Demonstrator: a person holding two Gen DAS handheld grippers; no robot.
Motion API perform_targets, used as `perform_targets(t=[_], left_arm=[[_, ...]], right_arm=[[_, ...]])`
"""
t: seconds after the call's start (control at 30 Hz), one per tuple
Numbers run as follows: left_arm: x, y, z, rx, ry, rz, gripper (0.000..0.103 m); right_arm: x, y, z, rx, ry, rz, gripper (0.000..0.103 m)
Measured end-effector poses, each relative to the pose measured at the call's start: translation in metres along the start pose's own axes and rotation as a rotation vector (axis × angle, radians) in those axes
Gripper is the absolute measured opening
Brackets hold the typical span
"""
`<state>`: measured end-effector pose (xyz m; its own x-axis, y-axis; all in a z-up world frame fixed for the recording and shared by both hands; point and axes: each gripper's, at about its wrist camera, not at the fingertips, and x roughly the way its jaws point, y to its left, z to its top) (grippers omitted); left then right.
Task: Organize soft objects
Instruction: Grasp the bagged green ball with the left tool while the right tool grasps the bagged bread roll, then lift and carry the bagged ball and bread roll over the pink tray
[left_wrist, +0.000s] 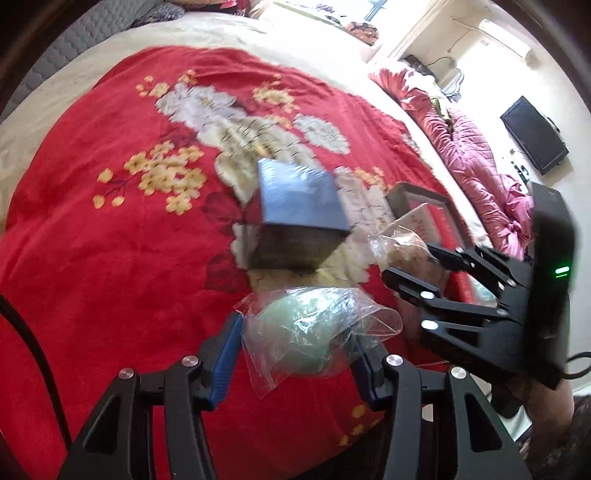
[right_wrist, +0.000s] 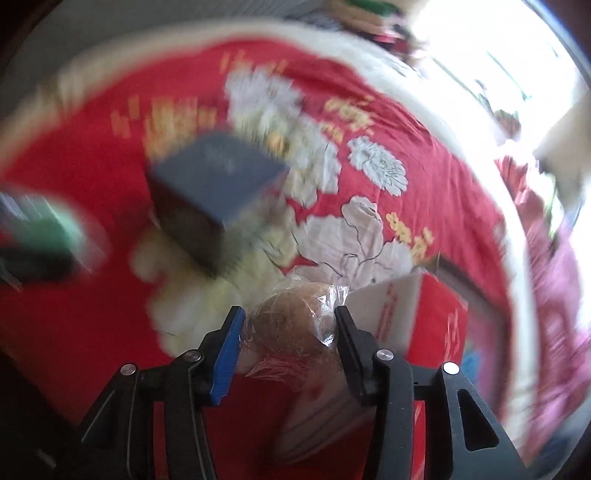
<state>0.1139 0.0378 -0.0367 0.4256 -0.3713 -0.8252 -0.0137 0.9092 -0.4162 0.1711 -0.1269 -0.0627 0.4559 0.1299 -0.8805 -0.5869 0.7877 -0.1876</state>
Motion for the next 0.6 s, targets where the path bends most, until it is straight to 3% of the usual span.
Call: perform_targets(t=[0.23, 0.33, 0.6], left_arm=[[-0.027, -0.045, 0.006, 0.080, -0.046, -0.008, 0.054], [-0.043, -0.071, 0.009, 0.131, -0.076, -0.007, 0.054], [-0.070, -0.138, 0.011, 0.246, -0.128, -0.012, 0.054]], right_arm=[[-0.091, -0.044, -0.025, 0.441, -0.186, 0.292, 0.050], [-0.125, -0.060, -0.036, 0.568, -0.270, 0.392, 0.050], [-0.200, -0.098, -0.064, 0.676, -0.432, 0.419, 0.050]])
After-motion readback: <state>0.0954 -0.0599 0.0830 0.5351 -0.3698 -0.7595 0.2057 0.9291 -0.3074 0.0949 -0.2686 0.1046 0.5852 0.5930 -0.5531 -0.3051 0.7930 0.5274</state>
